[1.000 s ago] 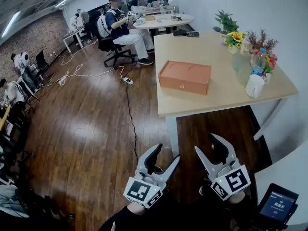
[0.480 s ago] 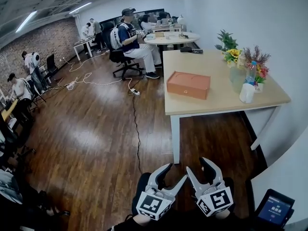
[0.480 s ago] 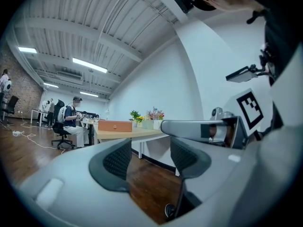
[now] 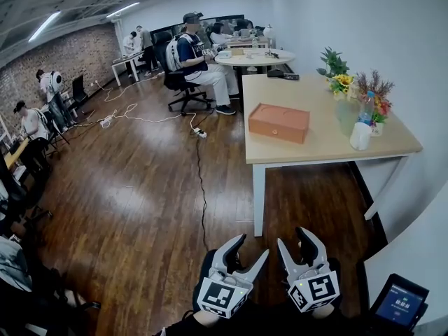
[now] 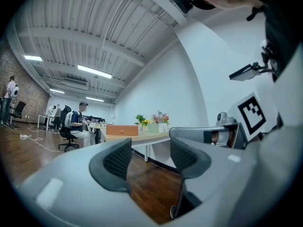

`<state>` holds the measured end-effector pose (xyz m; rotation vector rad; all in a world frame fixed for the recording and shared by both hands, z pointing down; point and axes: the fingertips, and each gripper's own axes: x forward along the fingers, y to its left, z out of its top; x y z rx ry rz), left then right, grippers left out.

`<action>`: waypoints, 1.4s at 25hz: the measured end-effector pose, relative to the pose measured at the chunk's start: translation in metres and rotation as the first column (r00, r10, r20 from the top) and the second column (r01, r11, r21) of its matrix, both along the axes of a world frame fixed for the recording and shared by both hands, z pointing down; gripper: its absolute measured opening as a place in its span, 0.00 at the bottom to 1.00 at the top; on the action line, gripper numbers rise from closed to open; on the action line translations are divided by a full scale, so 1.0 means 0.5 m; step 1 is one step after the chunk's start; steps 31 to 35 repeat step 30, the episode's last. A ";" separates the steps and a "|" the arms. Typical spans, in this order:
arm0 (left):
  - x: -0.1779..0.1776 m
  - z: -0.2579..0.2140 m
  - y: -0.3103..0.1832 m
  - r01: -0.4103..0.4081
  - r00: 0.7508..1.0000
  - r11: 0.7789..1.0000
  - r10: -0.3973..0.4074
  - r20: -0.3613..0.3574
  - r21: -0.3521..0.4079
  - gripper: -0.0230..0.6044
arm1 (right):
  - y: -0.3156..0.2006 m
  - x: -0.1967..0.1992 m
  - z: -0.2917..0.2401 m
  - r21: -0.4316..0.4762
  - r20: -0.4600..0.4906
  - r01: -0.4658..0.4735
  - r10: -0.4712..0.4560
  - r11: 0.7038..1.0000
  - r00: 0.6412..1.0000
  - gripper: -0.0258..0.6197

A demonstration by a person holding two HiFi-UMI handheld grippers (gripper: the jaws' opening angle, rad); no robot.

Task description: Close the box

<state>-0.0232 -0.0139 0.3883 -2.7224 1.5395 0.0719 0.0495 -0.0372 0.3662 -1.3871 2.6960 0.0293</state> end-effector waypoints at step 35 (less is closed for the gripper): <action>0.002 0.013 -0.006 0.015 0.999 1.000 -0.015 0.030 -0.010 0.42 | 0.002 0.022 0.014 0.011 -0.007 -0.038 0.038 0.999 0.999 0.30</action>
